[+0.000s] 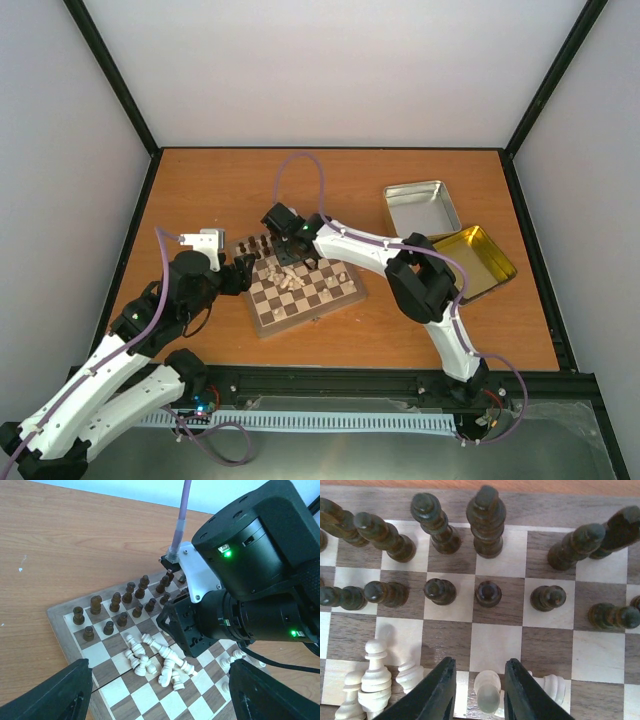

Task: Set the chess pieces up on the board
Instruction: Pick up the chess piece from the chessboard, then place the chess piece on the chessboard.

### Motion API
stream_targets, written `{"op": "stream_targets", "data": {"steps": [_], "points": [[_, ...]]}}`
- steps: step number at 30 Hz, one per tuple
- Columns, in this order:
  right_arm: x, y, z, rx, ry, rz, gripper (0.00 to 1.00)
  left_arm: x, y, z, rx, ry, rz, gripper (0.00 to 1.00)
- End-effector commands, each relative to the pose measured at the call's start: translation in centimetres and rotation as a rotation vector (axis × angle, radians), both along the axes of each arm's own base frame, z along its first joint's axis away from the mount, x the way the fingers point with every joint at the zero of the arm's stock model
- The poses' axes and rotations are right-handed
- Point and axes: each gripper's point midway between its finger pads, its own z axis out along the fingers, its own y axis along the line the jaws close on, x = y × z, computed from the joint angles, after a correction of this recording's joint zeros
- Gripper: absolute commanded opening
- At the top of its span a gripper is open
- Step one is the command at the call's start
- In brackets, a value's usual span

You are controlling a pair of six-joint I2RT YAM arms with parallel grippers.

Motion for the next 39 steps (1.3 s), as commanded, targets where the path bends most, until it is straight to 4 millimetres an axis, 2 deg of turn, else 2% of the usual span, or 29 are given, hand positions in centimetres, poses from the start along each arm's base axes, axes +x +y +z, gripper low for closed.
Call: {"op": "stream_targets", "data": {"steps": [1,13,19,23,28,31,34,39], "points": [[0.4,-0.2,-0.2,-0.023,0.0,-0.004,0.27,0.2,0.1,0.7,-0.019,-0.023,0.011,0.76],[0.3,-0.6,-1.2,-0.047,0.012,-0.012,0.24,0.2,0.0,0.6,-0.016,-0.018,0.01,0.76],[0.5,-0.4,-0.8,-0.028,-0.006,-0.01,0.14,0.2,0.0,0.5,-0.015,-0.016,0.009,0.76],[0.5,0.1,1.1,0.033,-0.047,0.006,0.12,0.2,0.0,0.5,-0.015,-0.016,0.01,0.76],[0.3,-0.3,5.1,0.122,-0.116,-0.002,0.12,0.2,0.0,0.5,-0.015,-0.015,0.01,0.76],[-0.2,-1.0,6.6,0.146,-0.129,-0.011,0.12,0.2,0.0,0.4,-0.013,-0.014,0.01,0.76],[-0.9,-2.4,7.1,0.146,-0.135,-0.027,0.12,0.2,0.0,0.4,-0.013,-0.013,0.01,0.76],[-2.6,-5.3,5.6,0.083,-0.104,-0.053,0.13,0.3,-0.1,0.4,-0.012,-0.011,0.008,0.76]]}}
